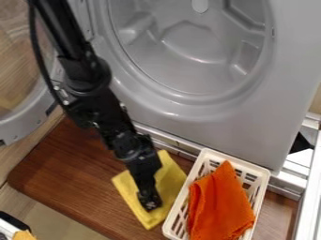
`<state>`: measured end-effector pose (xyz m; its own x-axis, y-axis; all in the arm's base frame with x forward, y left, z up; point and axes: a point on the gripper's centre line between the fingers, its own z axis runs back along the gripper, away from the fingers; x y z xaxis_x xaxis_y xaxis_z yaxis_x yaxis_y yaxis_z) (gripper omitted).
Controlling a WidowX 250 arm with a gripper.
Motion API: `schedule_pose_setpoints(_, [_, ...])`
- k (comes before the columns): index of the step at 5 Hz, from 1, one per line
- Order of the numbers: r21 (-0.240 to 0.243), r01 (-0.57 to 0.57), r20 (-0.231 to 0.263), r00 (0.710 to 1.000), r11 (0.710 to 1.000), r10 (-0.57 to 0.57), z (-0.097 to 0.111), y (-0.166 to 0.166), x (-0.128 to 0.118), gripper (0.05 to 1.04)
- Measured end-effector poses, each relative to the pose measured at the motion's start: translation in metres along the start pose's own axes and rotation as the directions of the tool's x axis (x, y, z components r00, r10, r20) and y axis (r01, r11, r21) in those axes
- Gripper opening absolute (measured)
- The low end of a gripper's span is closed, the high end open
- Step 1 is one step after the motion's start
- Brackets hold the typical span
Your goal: Move the yellow cloth on the left side of the basket
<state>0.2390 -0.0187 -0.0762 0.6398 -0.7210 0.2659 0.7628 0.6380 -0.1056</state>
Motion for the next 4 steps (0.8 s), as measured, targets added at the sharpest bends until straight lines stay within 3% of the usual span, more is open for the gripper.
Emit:
schedule_pose_setpoints(2, [-0.013,0.033,-0.008,0.999,0.999,-0.033,-0.001,-0.013,0.005,0.997])
schedule_pose_setpoints(4, [0.034,-0.013,0.004,1.000,0.999,0.012,0.019,-0.004,-0.003,0.999])
